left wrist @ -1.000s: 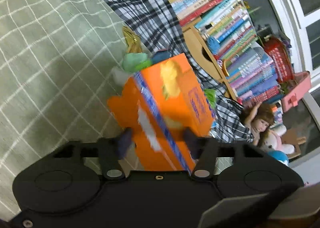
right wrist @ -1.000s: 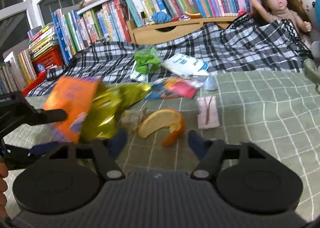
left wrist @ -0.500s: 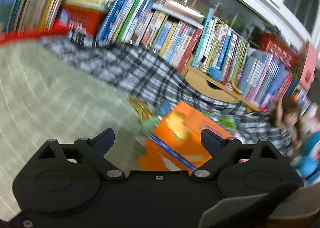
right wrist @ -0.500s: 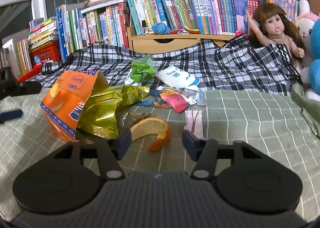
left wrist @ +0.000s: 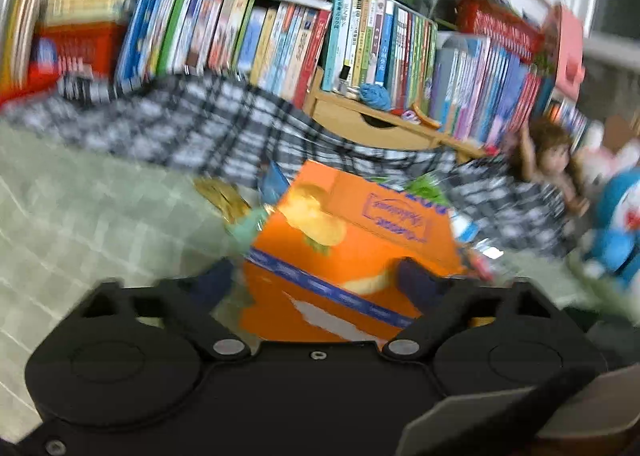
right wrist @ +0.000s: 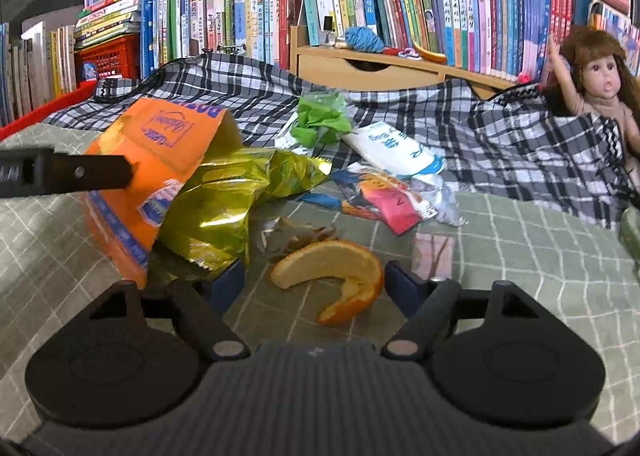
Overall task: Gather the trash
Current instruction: 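Grasp the orange cardboard box with the left tool and lift it, then grasp the orange peel with the right tool while the left tool holds the box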
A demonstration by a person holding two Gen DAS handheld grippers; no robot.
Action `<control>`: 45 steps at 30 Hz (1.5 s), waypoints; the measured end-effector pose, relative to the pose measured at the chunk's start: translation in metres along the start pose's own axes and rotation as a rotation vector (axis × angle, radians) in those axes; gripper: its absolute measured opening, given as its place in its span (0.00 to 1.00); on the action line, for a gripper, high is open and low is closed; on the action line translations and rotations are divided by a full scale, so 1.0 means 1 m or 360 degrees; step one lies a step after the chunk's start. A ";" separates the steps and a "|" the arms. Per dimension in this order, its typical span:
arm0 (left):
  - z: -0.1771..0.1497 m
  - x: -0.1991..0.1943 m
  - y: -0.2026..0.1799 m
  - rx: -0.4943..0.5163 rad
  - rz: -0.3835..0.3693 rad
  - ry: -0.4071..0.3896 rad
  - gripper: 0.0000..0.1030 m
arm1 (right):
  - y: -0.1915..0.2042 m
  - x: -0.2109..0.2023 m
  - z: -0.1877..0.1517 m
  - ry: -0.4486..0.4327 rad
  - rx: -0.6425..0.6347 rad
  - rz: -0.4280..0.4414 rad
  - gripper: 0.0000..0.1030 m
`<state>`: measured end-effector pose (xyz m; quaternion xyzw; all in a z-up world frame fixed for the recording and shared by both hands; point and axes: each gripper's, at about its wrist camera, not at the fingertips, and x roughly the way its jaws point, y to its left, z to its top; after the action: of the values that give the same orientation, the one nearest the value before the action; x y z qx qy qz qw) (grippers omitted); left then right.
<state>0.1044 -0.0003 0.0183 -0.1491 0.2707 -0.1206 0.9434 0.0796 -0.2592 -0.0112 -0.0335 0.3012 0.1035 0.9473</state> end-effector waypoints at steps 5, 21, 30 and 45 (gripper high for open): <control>-0.004 -0.012 0.004 -0.0013 -0.0075 -0.0007 0.44 | 0.002 -0.015 -0.007 -0.0056 -0.0054 0.0025 0.56; -0.031 -0.103 -0.012 0.0057 -0.0421 -0.0093 0.80 | -0.003 -0.060 -0.028 -0.0145 -0.0105 0.0089 0.61; -0.027 -0.074 -0.009 -0.0087 -0.0319 0.0006 0.59 | -0.007 -0.049 -0.023 -0.0132 -0.0037 0.0006 0.66; -0.012 -0.050 -0.014 -0.0102 -0.0212 -0.0039 0.21 | -0.026 -0.025 -0.009 -0.0118 0.0039 -0.0022 0.68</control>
<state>0.0549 -0.0004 0.0374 -0.1983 0.2525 -0.1725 0.9312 0.0606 -0.2898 -0.0043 -0.0202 0.2668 0.0946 0.9589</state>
